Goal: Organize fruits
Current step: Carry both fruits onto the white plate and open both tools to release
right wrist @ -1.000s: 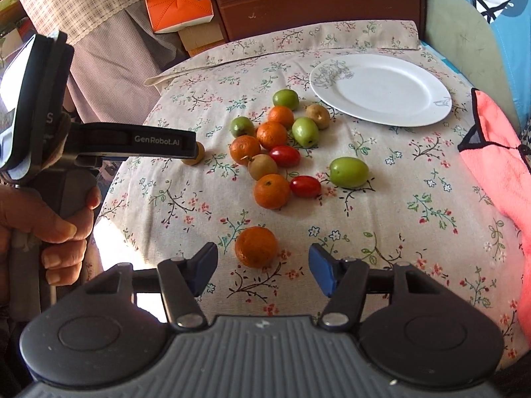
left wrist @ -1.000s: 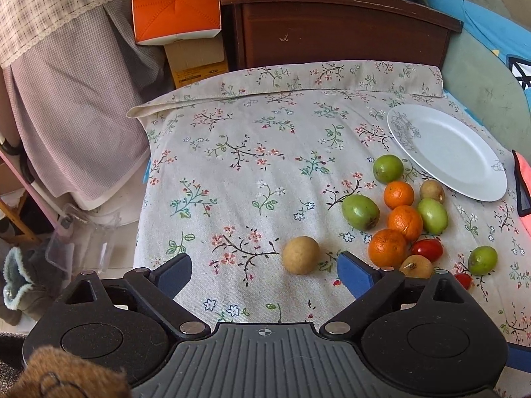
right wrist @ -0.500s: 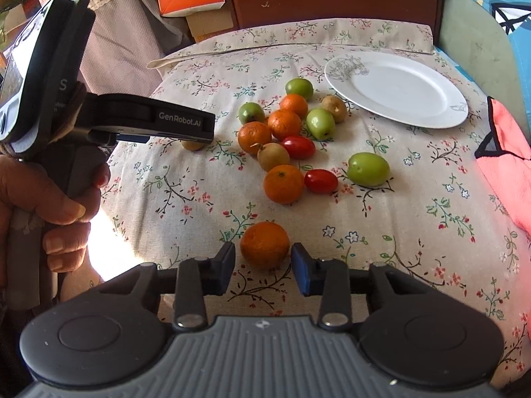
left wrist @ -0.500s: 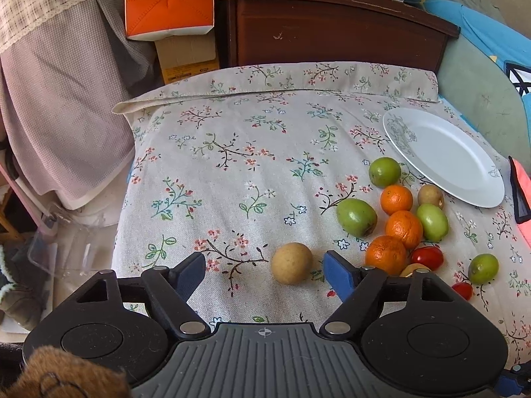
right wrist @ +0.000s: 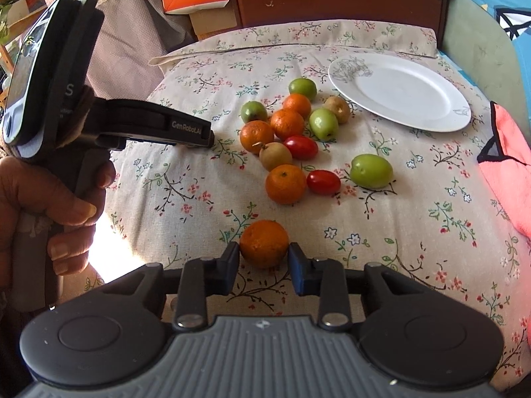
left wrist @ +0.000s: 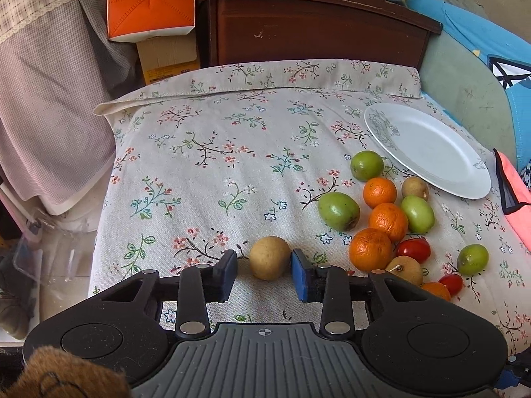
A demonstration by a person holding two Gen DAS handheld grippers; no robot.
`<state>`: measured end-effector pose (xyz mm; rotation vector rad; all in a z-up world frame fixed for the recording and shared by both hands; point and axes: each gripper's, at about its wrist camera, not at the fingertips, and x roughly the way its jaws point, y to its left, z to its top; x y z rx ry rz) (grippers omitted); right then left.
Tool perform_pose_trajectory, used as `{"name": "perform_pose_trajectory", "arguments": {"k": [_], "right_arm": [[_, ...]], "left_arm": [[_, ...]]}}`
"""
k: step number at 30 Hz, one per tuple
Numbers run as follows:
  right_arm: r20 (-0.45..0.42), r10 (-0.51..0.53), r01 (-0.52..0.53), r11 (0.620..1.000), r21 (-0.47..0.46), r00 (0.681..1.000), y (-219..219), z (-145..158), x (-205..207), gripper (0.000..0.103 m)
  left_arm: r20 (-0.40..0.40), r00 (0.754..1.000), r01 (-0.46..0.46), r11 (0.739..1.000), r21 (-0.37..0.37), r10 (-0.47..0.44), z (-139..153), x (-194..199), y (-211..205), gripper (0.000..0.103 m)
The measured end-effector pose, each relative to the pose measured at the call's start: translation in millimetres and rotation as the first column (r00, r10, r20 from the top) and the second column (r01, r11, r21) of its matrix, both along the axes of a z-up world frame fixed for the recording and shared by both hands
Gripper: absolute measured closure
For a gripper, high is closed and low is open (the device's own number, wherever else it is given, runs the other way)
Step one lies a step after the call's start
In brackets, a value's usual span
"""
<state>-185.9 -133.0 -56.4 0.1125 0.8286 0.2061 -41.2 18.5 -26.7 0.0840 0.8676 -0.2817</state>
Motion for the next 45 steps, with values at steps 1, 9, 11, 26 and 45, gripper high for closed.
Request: {"name": "perform_pose_trajectory", "arguments": {"k": [1,9,11,26,45], "right_arm": [[0.002,0.0,0.0,1.0,0.003,1.0,0,1,0,0.071],[0.022,-0.009,0.009,1.0,0.025,1.0,-7,9,1,0.071],[0.029,-0.009,0.009,1.0,0.025,1.0,-9,13,2,0.071],[0.112,0.001,-0.001,1.0,0.004,0.994,-45,49,34,0.072],[0.062,-0.082,0.081,0.996,0.023,0.995,-99,51,109,0.072]], "left_arm": [[-0.001,1.0,0.006,1.0,-0.006,-0.006,0,0,0,0.077],[-0.022,1.0,0.014,0.998,-0.058,-0.015,3,-2,4,0.079],[-0.018,1.0,0.015,0.998,-0.066,-0.016,5,-4,5,0.079],[0.026,0.992,0.125,0.983,-0.133,-0.123,35,-6,-16,0.079],[0.022,0.962,0.272,0.938,-0.213,-0.273,41,43,-84,0.079]]}}
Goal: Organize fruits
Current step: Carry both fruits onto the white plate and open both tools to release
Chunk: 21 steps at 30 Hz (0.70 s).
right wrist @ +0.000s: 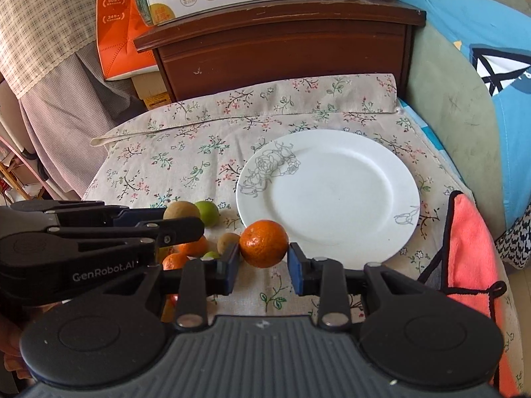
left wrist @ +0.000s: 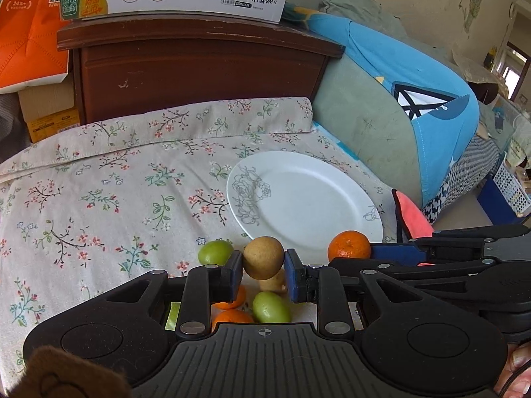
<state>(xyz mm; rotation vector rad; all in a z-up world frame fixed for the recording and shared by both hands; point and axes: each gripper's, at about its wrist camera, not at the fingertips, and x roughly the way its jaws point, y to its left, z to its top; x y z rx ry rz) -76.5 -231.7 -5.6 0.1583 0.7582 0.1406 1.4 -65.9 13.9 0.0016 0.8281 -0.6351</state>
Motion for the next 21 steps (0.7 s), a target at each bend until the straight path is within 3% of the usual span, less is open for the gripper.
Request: {"name": "perform_pose_trajectory", "arguments": {"k": [21], "right_arm": [[-0.075,-0.109,0.114,0.991,0.066,0.991,-47,-23,61,0.072]], "left_arm": [[-0.044,0.999,0.013,1.0,-0.001,-0.013,-24,62,-48,0.079]]}}
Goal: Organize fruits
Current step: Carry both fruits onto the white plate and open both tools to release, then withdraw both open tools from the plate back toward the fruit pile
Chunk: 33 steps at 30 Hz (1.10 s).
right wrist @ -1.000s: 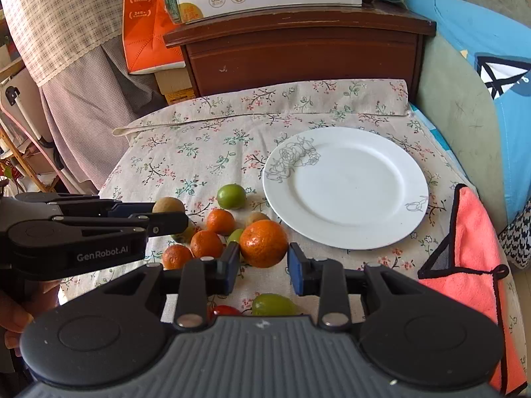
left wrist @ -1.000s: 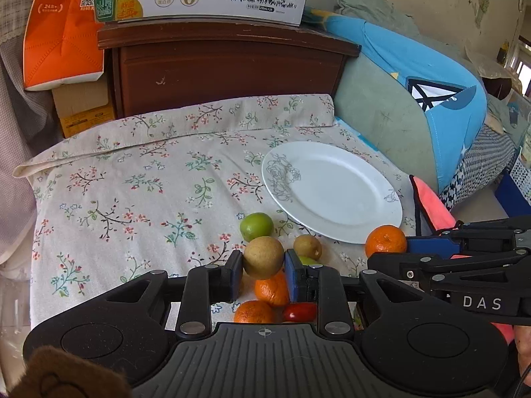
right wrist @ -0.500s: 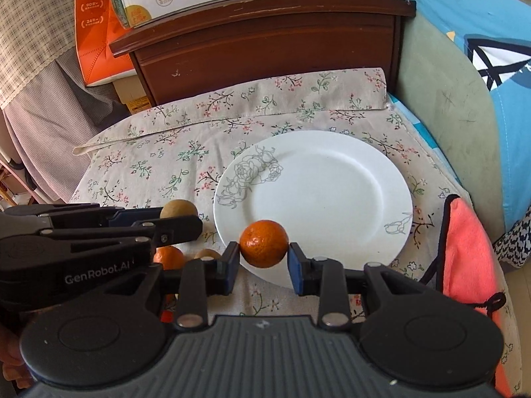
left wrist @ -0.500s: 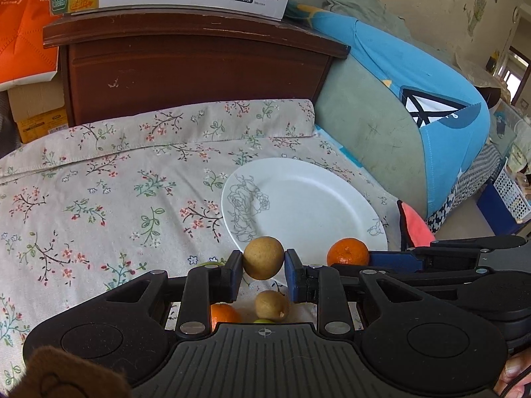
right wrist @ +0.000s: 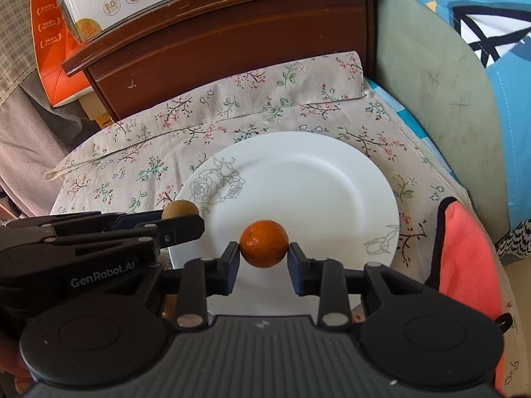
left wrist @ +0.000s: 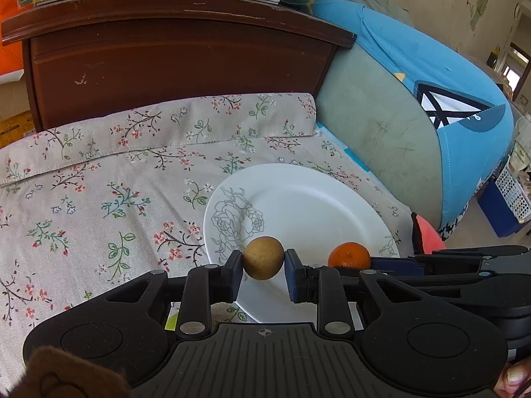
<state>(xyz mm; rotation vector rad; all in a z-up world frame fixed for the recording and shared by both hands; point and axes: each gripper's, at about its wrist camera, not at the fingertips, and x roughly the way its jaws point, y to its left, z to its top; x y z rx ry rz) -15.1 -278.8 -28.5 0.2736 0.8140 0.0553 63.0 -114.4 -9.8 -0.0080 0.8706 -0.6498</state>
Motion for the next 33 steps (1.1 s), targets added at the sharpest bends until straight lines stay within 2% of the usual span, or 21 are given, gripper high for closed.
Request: {"name": "perform_pose_trajectory", "arguments": {"k": [11,15,19,23,24,25,28,33], "right_arm": [[-0.007,-0.035,0.035,0.997,0.067,0.999,-12,-3,10,0.068],[0.013,-0.061,0.059,0.994,0.095,0.998,-21,2,9,0.068],[0.017,-0.102,0.1,0.991,0.093,0.995,-32,3,10,0.067],[0.012,-0.184,0.183,0.982,0.05,0.983,-46,-2,11,0.065],[0.008,-0.201,0.201,0.979,0.04,0.98,-48,-3,11,0.063],[-0.002,-0.227,0.227,0.974,0.029,0.974,-51,-7,11,0.06],[-0.041,-0.28,0.28,0.96,0.013,0.959,-58,-14,15,0.058],[-0.102,-0.264,0.27,0.961,0.057,0.959,-59,-24,21,0.056]], "left_arm": [[0.027,0.999,-0.018,0.999,0.031,0.017,-3,1,-2,0.076],[0.058,0.998,-0.033,0.999,0.027,0.031,2,1,2,0.071],[0.087,0.994,-0.064,0.995,0.074,0.058,1,1,2,0.067],[0.099,0.992,-0.097,0.984,0.15,0.083,-7,4,1,0.065],[0.096,0.991,-0.103,0.981,0.163,0.088,-9,5,1,0.065],[0.097,0.991,-0.107,0.98,0.166,0.092,-10,5,2,0.06],[0.106,0.989,-0.118,0.978,0.173,0.1,-11,5,4,0.055],[0.111,0.988,-0.123,0.976,0.177,0.104,-10,5,5,0.053]]}}
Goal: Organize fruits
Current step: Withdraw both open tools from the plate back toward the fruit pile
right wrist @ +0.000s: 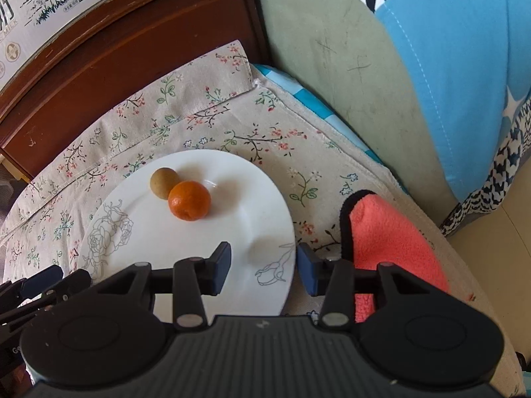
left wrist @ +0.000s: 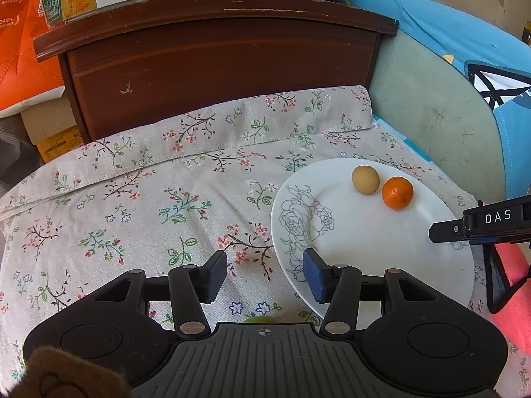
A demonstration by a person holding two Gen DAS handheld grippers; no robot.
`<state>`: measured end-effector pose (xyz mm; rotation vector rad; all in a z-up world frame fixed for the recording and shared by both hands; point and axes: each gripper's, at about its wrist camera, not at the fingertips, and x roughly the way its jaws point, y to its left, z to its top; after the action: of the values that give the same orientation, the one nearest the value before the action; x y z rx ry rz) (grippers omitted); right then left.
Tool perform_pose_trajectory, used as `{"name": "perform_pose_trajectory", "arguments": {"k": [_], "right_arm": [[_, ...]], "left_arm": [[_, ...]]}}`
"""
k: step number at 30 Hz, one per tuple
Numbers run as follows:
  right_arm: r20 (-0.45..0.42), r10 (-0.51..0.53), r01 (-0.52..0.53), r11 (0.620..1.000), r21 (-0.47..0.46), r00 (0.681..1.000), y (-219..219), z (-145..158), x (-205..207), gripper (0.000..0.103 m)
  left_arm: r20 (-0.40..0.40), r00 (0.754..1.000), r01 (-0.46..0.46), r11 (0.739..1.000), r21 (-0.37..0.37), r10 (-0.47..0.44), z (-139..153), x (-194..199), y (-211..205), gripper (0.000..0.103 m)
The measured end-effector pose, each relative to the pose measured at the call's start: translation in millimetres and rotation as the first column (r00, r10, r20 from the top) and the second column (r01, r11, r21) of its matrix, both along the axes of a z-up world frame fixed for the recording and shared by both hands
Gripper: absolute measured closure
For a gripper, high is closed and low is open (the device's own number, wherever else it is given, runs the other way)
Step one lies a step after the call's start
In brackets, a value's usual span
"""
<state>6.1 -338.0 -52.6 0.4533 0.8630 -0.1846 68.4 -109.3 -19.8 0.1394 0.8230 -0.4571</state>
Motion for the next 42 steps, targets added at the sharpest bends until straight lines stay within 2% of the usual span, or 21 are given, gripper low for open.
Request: {"name": "perform_pose_trajectory", "arguments": {"k": [3,5,8,15,27,29,33,36,42], "right_arm": [[-0.006,0.009,-0.009,1.0,-0.017,1.0,6,1,1,0.054],[-0.001,0.011,-0.011,1.0,-0.003,1.0,7,0,1,0.048],[-0.007,0.017,-0.018,0.999,-0.028,1.0,12,-1,1,0.048],[0.003,0.029,-0.029,1.0,0.004,1.0,15,-2,4,0.048],[0.025,0.119,-0.119,0.993,-0.016,0.993,37,-1,15,0.048],[0.033,0.143,-0.143,0.99,-0.016,0.989,42,0,16,0.044],[0.029,0.191,-0.19,0.981,-0.042,0.981,56,2,18,0.041],[0.025,0.19,-0.189,0.981,-0.048,0.981,57,4,18,0.041],[0.066,0.228,-0.22,0.969,-0.114,0.971,69,20,4,0.042]], "left_arm": [[0.008,1.0,-0.006,1.0,0.009,0.006,1,0,0,0.05],[0.007,1.0,-0.015,1.0,0.01,0.015,2,1,2,0.049],[0.003,1.0,-0.027,1.0,0.007,0.027,2,3,5,0.048],[0.01,0.997,-0.077,0.997,0.016,0.077,3,8,16,0.045],[0.01,0.986,-0.168,0.985,0.029,0.168,6,20,39,0.043],[0.008,0.984,-0.176,0.984,0.035,0.176,6,21,41,0.043],[0.009,0.982,-0.188,0.981,0.037,0.188,10,20,46,0.043],[0.018,0.982,-0.186,0.982,0.031,0.186,19,16,49,0.043],[0.028,0.99,-0.14,0.99,0.009,0.14,37,1,55,0.039]]}}
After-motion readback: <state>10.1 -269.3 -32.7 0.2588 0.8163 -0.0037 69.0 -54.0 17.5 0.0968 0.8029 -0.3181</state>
